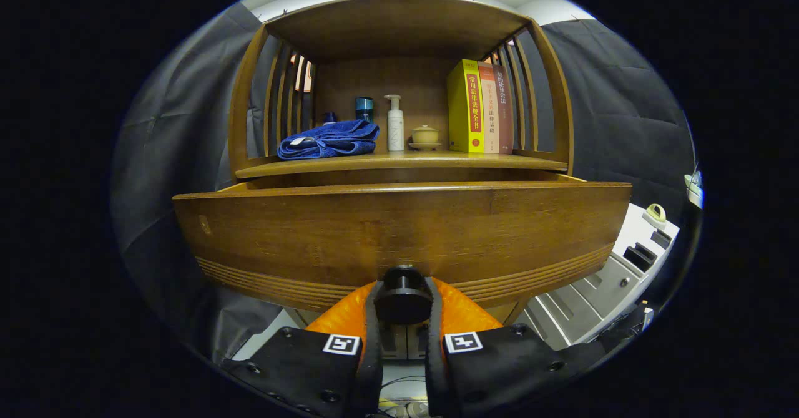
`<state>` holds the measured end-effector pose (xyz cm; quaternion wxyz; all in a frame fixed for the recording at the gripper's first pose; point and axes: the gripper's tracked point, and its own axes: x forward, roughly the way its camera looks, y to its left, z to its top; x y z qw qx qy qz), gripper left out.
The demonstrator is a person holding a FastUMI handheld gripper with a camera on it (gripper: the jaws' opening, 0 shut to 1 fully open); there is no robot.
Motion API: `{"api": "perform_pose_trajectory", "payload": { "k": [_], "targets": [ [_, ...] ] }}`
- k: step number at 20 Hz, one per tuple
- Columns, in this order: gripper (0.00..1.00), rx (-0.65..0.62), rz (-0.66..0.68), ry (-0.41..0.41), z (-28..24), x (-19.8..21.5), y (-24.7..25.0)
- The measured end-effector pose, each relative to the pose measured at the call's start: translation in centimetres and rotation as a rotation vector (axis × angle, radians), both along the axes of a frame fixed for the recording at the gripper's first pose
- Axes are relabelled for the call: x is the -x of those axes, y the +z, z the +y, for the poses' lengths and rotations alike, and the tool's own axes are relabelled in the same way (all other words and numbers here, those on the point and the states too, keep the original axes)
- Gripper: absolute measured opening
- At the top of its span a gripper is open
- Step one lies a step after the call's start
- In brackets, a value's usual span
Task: Pull open the drawer, take out the items inside it, and place them on the countertop above the cabinet.
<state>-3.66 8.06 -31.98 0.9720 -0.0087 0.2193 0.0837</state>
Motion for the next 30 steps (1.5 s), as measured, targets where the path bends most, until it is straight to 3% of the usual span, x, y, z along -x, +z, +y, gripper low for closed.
{"api": "perform_pose_trajectory", "payload": {
  "k": [14,18,22,30],
  "targets": [
    [0.39,0.01,0.008,-0.006,-0.4,1.3,-0.6],
    [0.53,-0.001,0.008,0.007,0.0,1.2,-0.1],
    [0.99,0.012,-0.085,0.049,0.4,1.8,2.8],
    [0.99,0.034,-0.284,0.073,-0.3,-0.6,13.6]
  ]
}}
